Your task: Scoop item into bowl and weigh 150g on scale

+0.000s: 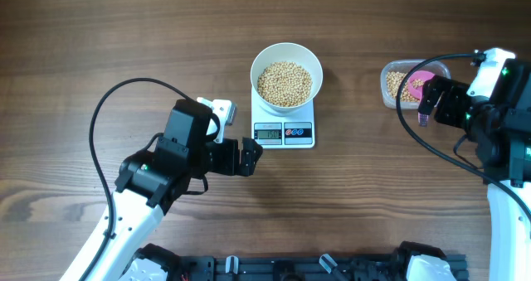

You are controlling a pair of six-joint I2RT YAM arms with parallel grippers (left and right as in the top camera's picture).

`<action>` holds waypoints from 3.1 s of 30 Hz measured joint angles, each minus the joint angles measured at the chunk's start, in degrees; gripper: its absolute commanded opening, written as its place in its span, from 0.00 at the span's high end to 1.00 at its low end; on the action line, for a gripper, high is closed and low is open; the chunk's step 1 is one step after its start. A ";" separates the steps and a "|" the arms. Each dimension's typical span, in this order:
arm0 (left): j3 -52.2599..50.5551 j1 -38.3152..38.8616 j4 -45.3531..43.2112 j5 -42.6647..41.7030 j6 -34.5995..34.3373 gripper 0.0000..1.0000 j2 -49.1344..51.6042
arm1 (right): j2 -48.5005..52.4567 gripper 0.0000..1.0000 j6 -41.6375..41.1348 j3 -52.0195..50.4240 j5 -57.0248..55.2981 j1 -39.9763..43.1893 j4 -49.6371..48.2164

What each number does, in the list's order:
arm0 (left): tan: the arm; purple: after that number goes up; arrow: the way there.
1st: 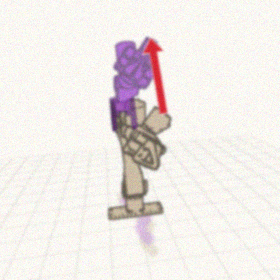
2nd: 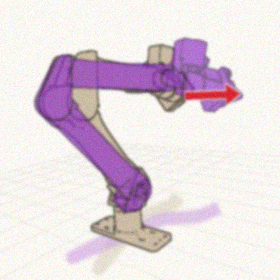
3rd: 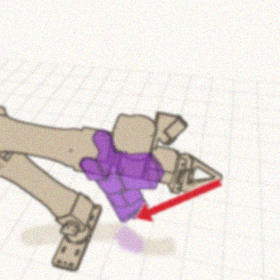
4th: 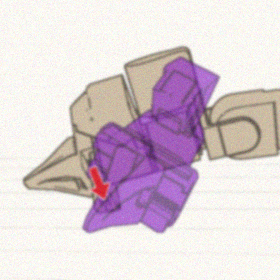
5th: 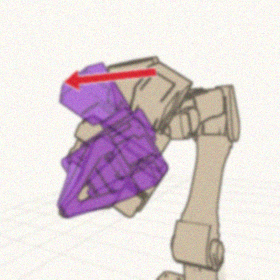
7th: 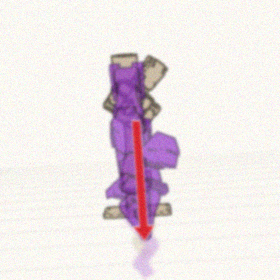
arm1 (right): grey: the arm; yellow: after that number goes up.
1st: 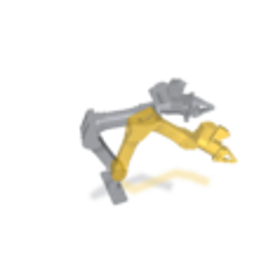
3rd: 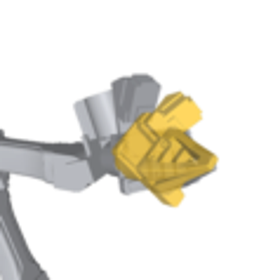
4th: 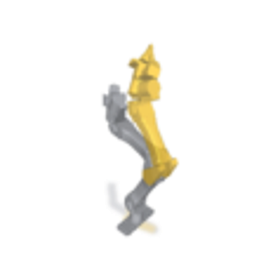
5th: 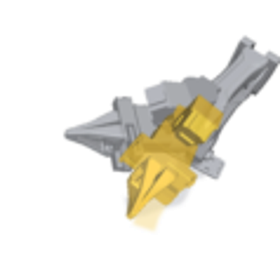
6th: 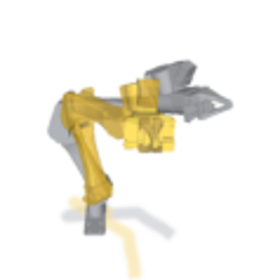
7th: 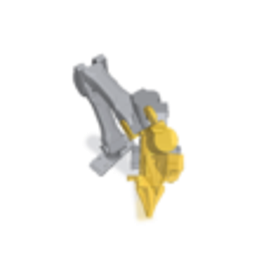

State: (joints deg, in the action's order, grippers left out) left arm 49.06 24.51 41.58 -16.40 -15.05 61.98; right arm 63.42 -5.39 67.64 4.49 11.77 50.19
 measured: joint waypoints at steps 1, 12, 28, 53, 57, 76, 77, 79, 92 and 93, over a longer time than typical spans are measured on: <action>0.00 0.00 0.00 0.00 0.00 0.00 0.00 | 0.00 0.00 -0.02 0.00 0.02 0.00 0.00; 0.00 0.00 0.00 0.00 0.00 0.00 0.00 | -6.25 0.00 -0.20 -1.27 0.66 0.00 -1.38; 0.00 0.00 -0.04 0.00 0.00 0.00 0.00 | -53.57 0.00 1.81 -40.06 0.39 -6.08 -19.87; 0.00 0.00 0.00 0.00 0.00 0.00 0.00 | -62.42 0.00 8.11 -65.16 -2.01 -8.00 -51.76; 0.00 0.00 0.00 0.00 0.00 0.00 0.00 | -62.42 0.00 8.17 -66.99 -2.60 -8.00 -52.24; 0.00 0.00 0.00 0.00 0.00 0.00 0.00 | -62.42 0.00 14.73 -67.19 -3.93 -8.00 -50.51; 0.00 0.00 0.00 0.00 0.00 0.00 0.00 | -62.42 0.00 14.73 -67.19 -3.93 -8.00 -50.51; 0.00 0.00 0.00 0.00 0.00 0.00 0.00 | -62.42 0.01 14.73 -67.19 -3.93 -8.00 -50.51; 0.00 0.00 0.00 0.00 0.00 0.00 0.00 | -62.42 0.00 14.73 -67.19 -3.93 -8.00 -50.51; 0.00 0.00 0.00 0.00 0.00 0.00 0.00 | -62.42 0.00 14.75 -67.19 -3.93 -8.00 -50.51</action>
State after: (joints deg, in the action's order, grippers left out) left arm 49.06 24.51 41.58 -16.40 -15.05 61.98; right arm 0.99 9.37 0.45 0.56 3.77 -0.32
